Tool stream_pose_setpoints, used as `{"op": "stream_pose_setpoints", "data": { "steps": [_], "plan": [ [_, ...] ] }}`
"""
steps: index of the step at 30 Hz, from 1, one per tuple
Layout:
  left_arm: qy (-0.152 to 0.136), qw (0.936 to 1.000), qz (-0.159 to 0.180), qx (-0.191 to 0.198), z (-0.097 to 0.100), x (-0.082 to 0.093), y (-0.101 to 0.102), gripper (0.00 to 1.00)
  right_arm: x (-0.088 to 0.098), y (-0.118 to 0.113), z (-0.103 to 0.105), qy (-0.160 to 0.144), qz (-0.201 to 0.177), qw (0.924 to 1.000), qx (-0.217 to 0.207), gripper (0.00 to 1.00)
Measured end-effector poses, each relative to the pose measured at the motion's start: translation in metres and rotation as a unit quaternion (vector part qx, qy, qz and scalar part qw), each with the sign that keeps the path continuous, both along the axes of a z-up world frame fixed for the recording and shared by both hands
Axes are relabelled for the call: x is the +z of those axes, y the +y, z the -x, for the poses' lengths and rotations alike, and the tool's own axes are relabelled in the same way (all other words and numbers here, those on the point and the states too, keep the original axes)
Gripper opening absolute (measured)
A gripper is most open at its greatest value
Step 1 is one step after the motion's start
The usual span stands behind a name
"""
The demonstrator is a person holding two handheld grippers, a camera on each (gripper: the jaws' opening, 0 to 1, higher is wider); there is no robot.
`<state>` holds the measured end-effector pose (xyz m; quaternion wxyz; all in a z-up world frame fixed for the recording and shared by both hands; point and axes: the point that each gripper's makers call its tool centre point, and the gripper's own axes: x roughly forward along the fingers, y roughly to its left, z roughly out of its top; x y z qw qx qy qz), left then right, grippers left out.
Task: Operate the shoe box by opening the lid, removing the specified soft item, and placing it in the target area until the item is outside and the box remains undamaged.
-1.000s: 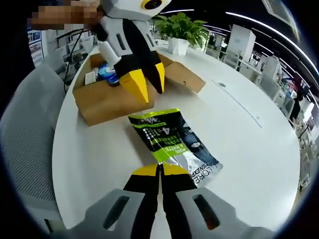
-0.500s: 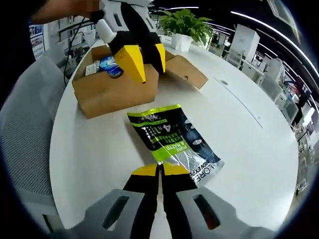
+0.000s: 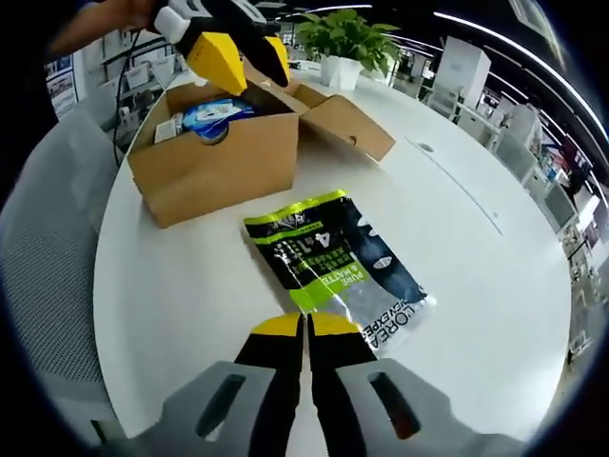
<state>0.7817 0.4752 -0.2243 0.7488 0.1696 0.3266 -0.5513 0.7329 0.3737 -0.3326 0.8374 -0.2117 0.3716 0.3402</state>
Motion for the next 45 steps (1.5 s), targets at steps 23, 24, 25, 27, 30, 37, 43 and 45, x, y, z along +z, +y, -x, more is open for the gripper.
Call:
{"op": "stream_pose_setpoints", "data": {
  "steps": [23, 24, 25, 27, 30, 37, 43, 45],
  "plan": [
    [-0.029, 0.998, 0.038, 0.042, -0.001, 0.021, 0.056, 0.38, 0.016, 0.004, 0.006, -0.001, -0.02, 0.9984, -0.053, 0.16],
    [-0.03, 0.9979, 0.04, 0.042, -0.001, 0.022, 0.059, 0.39, 0.017, 0.004, 0.005, -0.003, -0.021, 0.9982, -0.056, 0.17],
    [-0.032, 0.9977, 0.041, 0.043, 0.0, 0.022, 0.062, 0.4, 0.019, 0.004, 0.005, -0.004, -0.023, 0.998, -0.059, 0.18],
    [-0.034, 0.9974, 0.045, 0.045, -0.001, 0.023, 0.069, 0.42, 0.021, 0.003, 0.005, -0.005, -0.024, 0.9972, -0.07, 0.22],
    [-0.038, 0.997, 0.049, 0.048, 0.0, 0.025, 0.075, 0.46, 0.025, 0.003, 0.007, -0.007, -0.027, 0.9965, -0.079, 0.26],
    [-0.04, 0.9959, 0.055, 0.06, 0.001, 0.026, 0.097, 0.53, 0.038, 0.004, 0.007, -0.014, -0.035, 0.9935, -0.108, 0.35],
    [-0.042, 0.9946, 0.058, 0.074, 0.002, 0.027, 0.118, 0.6, 0.051, 0.008, 0.004, -0.027, -0.047, 0.9911, -0.122, 0.4],
    [-0.043, 0.9943, 0.058, 0.079, 0.001, 0.026, 0.125, 0.62, 0.059, 0.012, 0.005, -0.03, -0.051, 0.9901, -0.127, 0.42]
  ]
}}
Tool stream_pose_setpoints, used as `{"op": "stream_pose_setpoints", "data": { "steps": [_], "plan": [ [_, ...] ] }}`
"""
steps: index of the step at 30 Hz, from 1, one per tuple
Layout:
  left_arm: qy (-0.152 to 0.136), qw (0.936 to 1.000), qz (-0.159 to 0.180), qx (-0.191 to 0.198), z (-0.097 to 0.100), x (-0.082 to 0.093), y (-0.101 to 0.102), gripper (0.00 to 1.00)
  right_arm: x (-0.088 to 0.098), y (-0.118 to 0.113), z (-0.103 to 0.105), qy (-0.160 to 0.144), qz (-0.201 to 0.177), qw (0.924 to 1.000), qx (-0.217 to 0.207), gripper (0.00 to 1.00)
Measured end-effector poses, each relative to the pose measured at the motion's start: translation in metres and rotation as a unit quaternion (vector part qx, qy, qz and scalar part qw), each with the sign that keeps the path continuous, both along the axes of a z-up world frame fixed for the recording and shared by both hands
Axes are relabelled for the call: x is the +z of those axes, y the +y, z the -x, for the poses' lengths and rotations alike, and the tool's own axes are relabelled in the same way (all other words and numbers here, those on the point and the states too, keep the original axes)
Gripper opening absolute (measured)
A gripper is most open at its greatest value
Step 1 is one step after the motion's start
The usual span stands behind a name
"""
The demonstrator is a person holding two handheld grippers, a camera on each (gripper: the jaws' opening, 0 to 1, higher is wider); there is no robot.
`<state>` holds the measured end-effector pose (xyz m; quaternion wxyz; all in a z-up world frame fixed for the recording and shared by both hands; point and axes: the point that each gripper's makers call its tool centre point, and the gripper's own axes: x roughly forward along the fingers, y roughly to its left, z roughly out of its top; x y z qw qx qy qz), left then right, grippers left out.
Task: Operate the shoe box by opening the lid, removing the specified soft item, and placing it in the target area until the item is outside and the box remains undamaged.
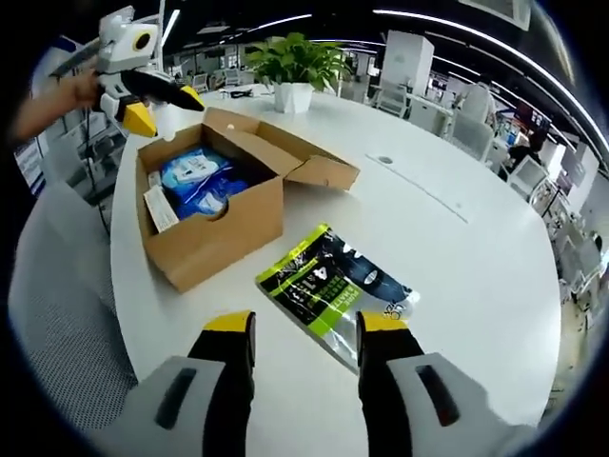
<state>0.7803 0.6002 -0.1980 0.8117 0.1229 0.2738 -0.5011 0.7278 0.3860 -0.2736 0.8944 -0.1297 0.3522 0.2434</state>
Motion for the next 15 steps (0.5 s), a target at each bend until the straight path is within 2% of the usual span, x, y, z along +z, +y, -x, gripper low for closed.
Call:
{"op": "stream_pose_setpoints", "data": {
  "steps": [4, 6, 15],
  "plan": [
    [-0.001, 0.9999, 0.003, 0.01, -0.001, 0.0, 0.013, 0.65, 0.009, 0.006, 0.0, -0.005, -0.009, 0.9999, -0.007, 0.47],
    [-0.001, 0.9999, 0.005, 0.015, 0.0, 0.0, 0.019, 0.67, 0.019, 0.014, 0.003, -0.006, -0.015, 0.9998, -0.007, 0.5],
    [-0.006, 0.9994, 0.006, 0.033, 0.0, -0.003, 0.052, 0.74, 0.038, 0.043, 0.0, -0.013, -0.037, 0.9992, 0.007, 0.57]
  ]
}}
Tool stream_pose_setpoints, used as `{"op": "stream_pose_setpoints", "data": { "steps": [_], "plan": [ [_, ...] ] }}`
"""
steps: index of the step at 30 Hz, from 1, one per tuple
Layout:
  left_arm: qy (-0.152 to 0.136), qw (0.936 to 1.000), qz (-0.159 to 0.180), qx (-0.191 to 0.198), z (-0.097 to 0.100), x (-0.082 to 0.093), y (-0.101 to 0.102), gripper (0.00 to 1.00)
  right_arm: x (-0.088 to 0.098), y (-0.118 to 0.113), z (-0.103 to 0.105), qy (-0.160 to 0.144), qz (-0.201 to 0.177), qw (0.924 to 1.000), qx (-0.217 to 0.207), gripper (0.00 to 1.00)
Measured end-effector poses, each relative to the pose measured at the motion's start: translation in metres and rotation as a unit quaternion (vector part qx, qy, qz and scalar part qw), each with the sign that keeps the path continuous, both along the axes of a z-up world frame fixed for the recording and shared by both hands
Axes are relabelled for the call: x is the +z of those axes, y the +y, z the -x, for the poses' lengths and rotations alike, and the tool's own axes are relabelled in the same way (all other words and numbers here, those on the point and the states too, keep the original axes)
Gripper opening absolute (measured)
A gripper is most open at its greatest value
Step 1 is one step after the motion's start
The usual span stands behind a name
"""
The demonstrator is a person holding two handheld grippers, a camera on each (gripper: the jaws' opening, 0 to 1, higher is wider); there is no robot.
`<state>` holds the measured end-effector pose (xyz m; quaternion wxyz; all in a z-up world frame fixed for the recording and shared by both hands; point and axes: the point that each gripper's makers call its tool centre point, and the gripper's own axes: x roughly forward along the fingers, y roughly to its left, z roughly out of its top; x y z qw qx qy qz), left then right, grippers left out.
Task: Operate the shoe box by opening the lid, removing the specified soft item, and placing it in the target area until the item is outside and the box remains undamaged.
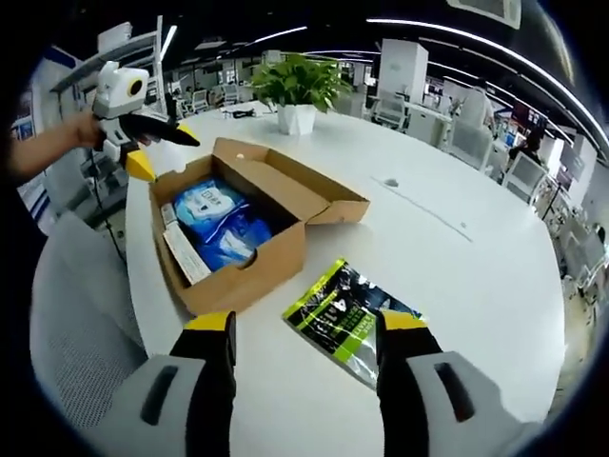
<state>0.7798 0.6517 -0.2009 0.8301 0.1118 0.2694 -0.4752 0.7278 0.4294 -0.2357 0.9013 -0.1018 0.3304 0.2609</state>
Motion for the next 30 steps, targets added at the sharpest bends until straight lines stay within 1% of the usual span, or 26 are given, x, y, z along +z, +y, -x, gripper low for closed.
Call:
{"op": "stream_pose_setpoints", "data": {
  "steps": [2, 4, 6, 7, 8, 10, 13, 18, 22, 23, 24, 30],
  "plan": [
    [0.001, 1.0, 0.001, 0.003, 0.0, 0.001, 0.003, 0.76, 0.002, 0.008, -0.001, -0.002, -0.008, 1.0, 0.006, 0.59],
    [0.002, 1.0, -0.001, 0.007, 0.0, -0.002, 0.01, 0.77, 0.002, 0.014, -0.002, -0.003, -0.009, 0.9999, 0.013, 0.6],
    [0.001, 0.9999, 0.001, 0.01, 0.001, -0.002, 0.012, 0.79, 0.0, 0.02, 0.0, -0.003, -0.008, 0.9998, 0.02, 0.62],
    [0.001, 0.9999, 0.002, 0.012, 0.001, -0.003, 0.018, 0.8, 0.0, 0.023, -0.001, -0.003, -0.009, 0.9997, 0.023, 0.62],
    [0.0, 0.9999, 0.002, 0.013, 0.001, -0.004, 0.021, 0.81, 0.001, 0.025, -0.002, -0.003, -0.01, 0.9996, 0.025, 0.62],
    [-0.004, 0.9999, 0.002, 0.014, 0.003, -0.005, 0.022, 0.85, 0.002, 0.029, -0.004, -0.005, -0.011, 0.9995, 0.03, 0.62],
    [-0.004, 0.9999, -0.001, 0.013, 0.005, -0.01, 0.034, 0.89, 0.004, 0.038, -0.006, -0.008, -0.015, 0.9992, 0.036, 0.63],
    [0.003, 0.9998, 0.0, 0.017, 0.009, -0.016, 0.047, 0.92, 0.008, 0.054, -0.012, -0.017, -0.023, 0.9981, 0.055, 0.64],
    [0.004, 0.9997, 0.006, 0.021, 0.01, -0.018, 0.054, 0.98, 0.007, 0.067, -0.016, -0.021, -0.028, 0.9969, 0.07, 0.63],
    [0.004, 0.9997, 0.007, 0.022, 0.012, -0.017, 0.051, 0.99, 0.007, 0.071, -0.017, -0.02, -0.029, 0.9966, 0.074, 0.63],
    [0.003, 0.9997, 0.008, 0.022, 0.013, -0.017, 0.05, 0.99, 0.006, 0.073, -0.017, -0.019, -0.029, 0.9965, 0.076, 0.63],
    [0.004, 0.9995, 0.015, 0.028, 0.015, -0.016, 0.059, 1.0, 0.002, 0.089, -0.022, -0.014, -0.028, 0.9951, 0.094, 0.63]
  ]
}}
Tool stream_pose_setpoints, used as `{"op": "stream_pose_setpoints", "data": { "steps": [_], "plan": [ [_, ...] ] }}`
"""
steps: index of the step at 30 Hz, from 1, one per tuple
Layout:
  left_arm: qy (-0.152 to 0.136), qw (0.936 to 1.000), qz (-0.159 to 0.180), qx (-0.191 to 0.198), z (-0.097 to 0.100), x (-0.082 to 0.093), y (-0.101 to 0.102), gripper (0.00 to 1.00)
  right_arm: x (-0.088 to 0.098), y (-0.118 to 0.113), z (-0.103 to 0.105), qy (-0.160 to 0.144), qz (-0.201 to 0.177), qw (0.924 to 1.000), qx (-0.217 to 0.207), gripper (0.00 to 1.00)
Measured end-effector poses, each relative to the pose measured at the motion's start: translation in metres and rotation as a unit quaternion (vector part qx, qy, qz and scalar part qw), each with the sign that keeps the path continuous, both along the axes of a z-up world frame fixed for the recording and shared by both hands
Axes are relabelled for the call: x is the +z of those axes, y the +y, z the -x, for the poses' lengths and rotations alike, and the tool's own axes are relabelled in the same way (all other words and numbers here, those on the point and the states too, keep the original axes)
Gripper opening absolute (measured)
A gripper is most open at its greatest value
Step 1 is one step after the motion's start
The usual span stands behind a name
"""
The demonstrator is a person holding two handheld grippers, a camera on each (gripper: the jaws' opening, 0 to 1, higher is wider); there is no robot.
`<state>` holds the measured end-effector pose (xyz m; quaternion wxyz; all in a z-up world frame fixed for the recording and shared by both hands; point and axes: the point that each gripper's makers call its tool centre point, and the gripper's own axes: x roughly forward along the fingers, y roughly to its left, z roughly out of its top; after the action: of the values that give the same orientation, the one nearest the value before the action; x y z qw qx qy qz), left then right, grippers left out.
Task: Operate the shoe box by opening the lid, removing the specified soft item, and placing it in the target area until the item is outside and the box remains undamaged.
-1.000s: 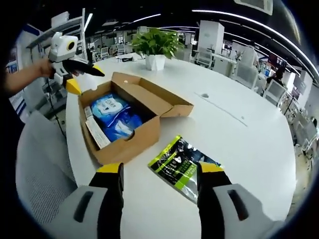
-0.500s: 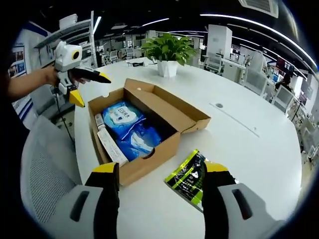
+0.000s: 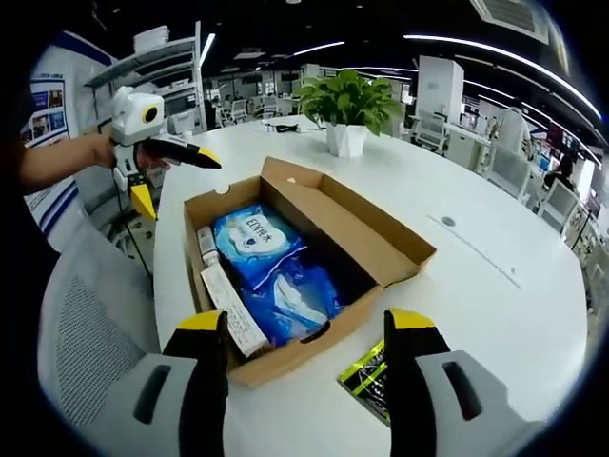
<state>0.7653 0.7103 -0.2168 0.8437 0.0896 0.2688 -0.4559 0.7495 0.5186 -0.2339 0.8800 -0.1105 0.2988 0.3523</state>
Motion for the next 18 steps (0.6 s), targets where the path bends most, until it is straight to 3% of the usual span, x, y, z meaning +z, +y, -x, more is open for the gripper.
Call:
{"op": "stream_pose_setpoints", "data": {
  "steps": [3, 18],
  "plan": [
    [-0.001, 1.0, 0.001, -0.001, 0.006, 0.003, -0.006, 1.0, -0.003, 0.01, -0.003, -0.001, -0.001, 0.9999, 0.015, 0.6],
    [-0.003, 0.9999, 0.009, 0.003, 0.013, 0.004, 0.003, 1.0, -0.025, 0.045, -0.021, 0.008, 0.004, 0.9982, 0.06, 0.52]
  ]
}}
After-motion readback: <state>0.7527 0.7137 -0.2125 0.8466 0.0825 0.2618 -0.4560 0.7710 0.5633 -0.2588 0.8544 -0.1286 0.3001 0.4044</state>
